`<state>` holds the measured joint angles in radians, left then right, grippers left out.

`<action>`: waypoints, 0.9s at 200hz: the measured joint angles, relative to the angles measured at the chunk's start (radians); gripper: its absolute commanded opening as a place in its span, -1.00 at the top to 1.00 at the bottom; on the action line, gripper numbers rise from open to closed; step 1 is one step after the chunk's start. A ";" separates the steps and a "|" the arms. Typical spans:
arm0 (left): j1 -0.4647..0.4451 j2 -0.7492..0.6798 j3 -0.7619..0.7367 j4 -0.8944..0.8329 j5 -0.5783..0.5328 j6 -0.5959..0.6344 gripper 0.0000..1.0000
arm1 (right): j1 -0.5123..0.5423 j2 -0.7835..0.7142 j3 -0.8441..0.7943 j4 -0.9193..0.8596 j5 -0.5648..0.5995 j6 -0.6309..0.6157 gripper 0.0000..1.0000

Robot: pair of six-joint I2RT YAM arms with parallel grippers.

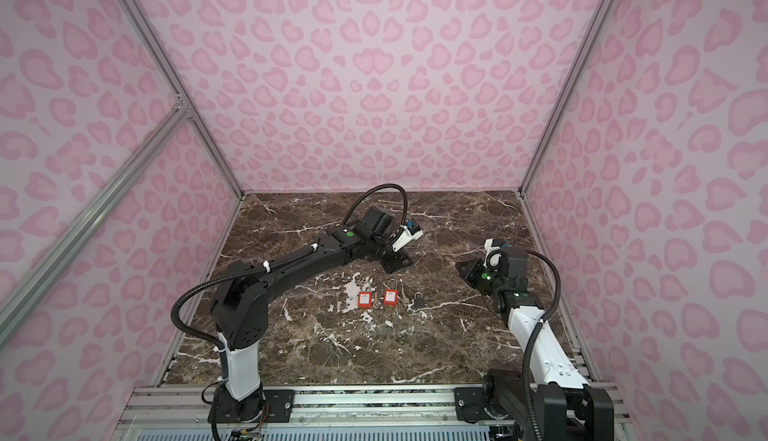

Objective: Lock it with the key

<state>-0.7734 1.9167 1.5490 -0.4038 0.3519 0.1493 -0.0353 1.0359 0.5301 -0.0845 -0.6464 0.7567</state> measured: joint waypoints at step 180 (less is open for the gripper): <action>0.024 -0.127 -0.230 0.155 0.018 -0.130 0.37 | 0.297 -0.003 -0.260 0.220 0.314 0.328 1.00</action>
<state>-0.7490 1.7901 1.3193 -0.2489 0.3702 0.0193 0.2615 1.0332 0.2703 0.1360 -0.3325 1.0851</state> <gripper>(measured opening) 0.314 0.048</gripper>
